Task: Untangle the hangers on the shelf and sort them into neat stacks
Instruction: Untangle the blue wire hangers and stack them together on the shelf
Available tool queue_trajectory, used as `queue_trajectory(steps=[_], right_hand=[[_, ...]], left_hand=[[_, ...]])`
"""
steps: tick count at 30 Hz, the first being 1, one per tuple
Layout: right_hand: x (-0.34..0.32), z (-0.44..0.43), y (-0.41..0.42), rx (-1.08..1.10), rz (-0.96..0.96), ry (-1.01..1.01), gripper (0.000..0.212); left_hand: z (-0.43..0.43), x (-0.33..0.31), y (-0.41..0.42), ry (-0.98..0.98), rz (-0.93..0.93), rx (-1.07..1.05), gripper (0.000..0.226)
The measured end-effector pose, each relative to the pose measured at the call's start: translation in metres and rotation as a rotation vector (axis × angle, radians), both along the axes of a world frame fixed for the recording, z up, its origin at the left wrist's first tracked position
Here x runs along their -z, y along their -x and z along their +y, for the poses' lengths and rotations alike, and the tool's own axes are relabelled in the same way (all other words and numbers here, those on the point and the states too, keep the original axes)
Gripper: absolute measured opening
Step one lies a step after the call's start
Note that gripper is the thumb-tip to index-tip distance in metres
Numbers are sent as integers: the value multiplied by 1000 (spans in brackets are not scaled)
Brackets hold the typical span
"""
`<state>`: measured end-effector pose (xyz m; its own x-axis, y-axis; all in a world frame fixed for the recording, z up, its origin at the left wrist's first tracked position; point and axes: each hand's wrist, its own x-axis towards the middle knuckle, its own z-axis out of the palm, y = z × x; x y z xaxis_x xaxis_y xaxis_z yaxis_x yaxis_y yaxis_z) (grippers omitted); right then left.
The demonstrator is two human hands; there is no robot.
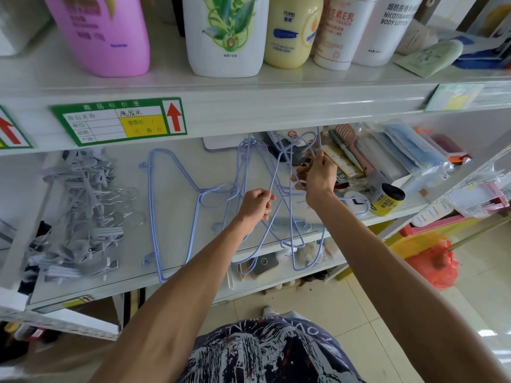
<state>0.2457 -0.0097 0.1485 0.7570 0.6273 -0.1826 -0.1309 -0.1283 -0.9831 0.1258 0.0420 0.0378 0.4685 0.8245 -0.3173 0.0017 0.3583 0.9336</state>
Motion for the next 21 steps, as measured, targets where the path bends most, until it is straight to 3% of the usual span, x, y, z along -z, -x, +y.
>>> queue_trajectory(steps=[5, 10, 16, 19, 21], right_hand=[[2, 0, 5, 33, 58, -53, 38], [2, -6, 2, 86, 85, -67, 38], [20, -19, 24, -26, 25, -12, 43], [25, -19, 50, -66, 83, -17, 41], [30, -15, 72, -103, 132, -23, 40]], left_hand=[[4, 8, -21, -89, 226, 52, 25], [3, 5, -37, -42, 346, 70, 13], [9, -8, -36, -162, 473, 140, 30], [8, -20, -6, -201, 357, -30, 38], [10, -29, 20, -198, 240, -181, 29]])
